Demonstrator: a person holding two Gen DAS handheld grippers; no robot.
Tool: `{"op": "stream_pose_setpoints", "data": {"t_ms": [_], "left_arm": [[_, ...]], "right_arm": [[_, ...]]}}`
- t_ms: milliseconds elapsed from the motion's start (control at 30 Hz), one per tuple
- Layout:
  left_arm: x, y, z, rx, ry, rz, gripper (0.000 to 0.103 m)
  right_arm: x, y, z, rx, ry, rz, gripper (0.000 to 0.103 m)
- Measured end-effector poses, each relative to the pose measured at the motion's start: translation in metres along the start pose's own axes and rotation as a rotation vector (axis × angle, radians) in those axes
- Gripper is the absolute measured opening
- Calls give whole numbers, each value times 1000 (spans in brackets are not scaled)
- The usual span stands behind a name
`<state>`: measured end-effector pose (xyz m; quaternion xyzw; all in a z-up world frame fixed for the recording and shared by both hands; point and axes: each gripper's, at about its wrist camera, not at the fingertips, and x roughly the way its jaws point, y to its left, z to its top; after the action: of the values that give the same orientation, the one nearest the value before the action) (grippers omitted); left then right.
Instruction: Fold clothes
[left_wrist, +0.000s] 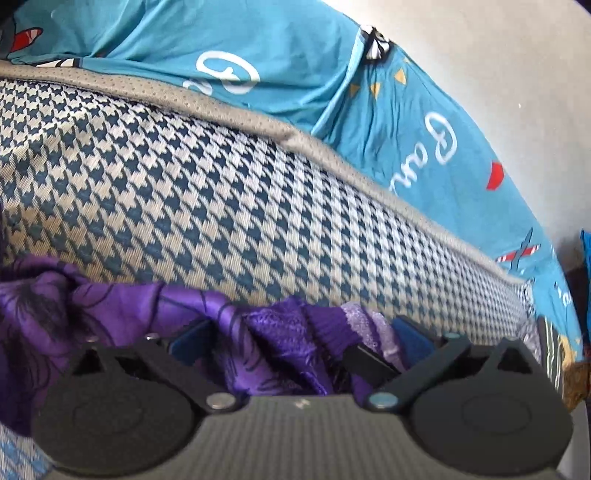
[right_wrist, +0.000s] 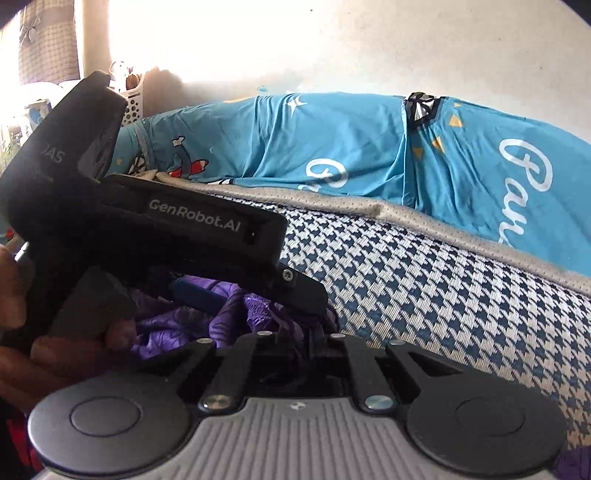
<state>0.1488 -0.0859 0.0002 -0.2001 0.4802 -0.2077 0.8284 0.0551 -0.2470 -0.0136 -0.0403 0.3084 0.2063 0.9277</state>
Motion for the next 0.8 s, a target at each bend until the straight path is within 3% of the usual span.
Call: {"op": "stream_pose_setpoints", "data": {"t_ms": [300,533,800], "left_arm": [[0,-1,39,-23,-116,-11,103],[-9,-7,52,-39,-216,-4,103],[-17,7,58,-35,-279,109,103]], "right_arm": [[26,-9,43,-5,-99,-62,7],[33,-16,66,-37,-171,-102,7],[46,-37,84,24,-226,-104,7]]}}
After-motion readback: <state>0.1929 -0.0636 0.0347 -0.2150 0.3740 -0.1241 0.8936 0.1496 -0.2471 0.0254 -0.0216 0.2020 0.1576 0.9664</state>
